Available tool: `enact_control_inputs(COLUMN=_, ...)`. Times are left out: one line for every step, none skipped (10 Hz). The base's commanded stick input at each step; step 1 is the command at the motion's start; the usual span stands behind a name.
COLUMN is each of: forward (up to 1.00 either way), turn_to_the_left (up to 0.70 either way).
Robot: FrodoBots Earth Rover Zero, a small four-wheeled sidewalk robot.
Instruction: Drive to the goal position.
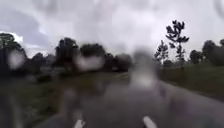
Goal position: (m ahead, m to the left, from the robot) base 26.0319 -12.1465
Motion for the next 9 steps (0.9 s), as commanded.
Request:
enact_control_inputs(forward=0.85, turn_to_the_left=0.0)
enact_control_inputs(forward=0.85, turn_to_the_left=0.0)
enact_control_inputs(forward=0.85, turn_to_the_left=0.0)
enact_control_inputs(forward=0.85, turn_to_the_left=0.0)
enact_control_inputs(forward=0.85, turn_to_the_left=0.0)
enact_control_inputs(forward=0.85, turn_to_the_left=0.0)
enact_control_inputs(forward=0.85, turn_to_the_left=0.0)
enact_control_inputs(forward=0.85, turn_to_the_left=0.0)
enact_control_inputs(forward=0.85, turn_to_the_left=0.0)
